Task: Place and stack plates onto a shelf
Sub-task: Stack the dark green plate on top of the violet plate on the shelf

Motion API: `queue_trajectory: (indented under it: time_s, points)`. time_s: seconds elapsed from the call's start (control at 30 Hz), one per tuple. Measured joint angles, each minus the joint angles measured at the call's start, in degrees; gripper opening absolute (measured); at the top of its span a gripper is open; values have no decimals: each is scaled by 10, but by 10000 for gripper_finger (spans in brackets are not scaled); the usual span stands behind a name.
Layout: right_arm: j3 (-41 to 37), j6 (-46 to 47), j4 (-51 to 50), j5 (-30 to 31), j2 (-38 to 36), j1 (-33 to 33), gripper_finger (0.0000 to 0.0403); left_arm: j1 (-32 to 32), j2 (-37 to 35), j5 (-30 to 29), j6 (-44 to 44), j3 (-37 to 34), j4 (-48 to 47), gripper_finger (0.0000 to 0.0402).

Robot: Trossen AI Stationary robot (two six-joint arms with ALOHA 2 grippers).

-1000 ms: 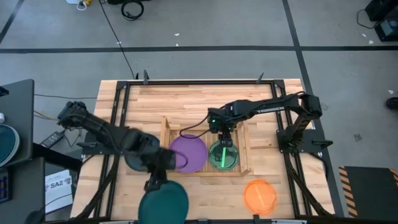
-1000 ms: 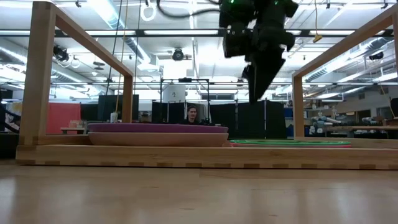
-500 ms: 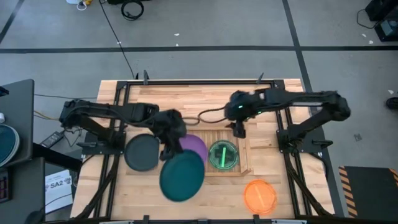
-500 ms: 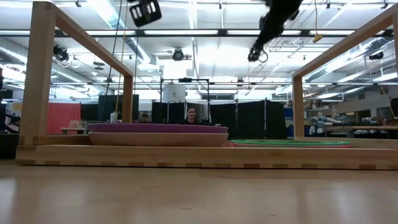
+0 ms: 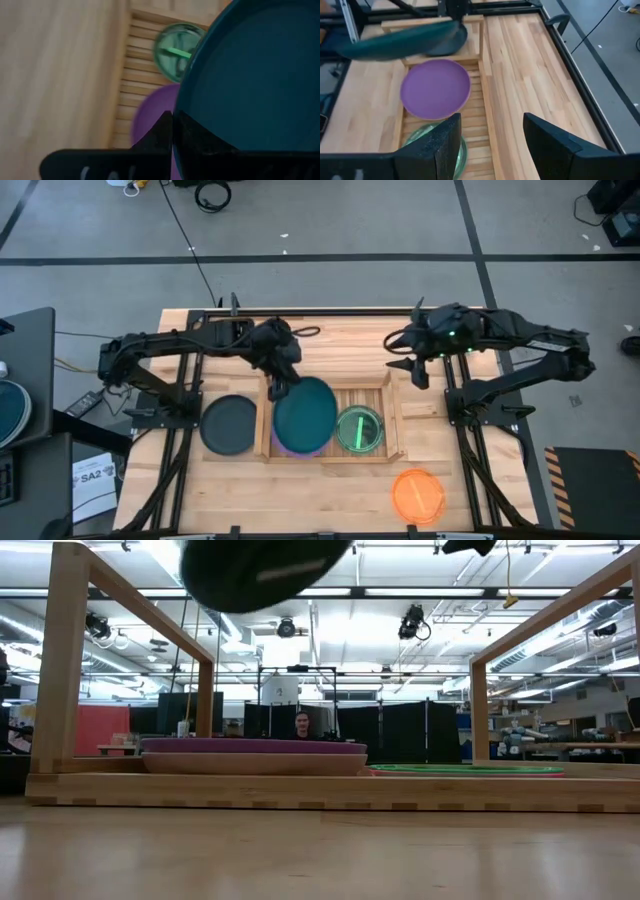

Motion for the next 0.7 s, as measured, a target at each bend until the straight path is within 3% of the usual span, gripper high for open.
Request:
queue_trajectory:
  time_s: [0.23,0.7]
  points:
    - [0,17,0,-2,-17,0,219,28,12,-22,27,-4,29,16]
    - [0,15,-3,-4,14,0,219,5,114,-19,32,-6,14,16]
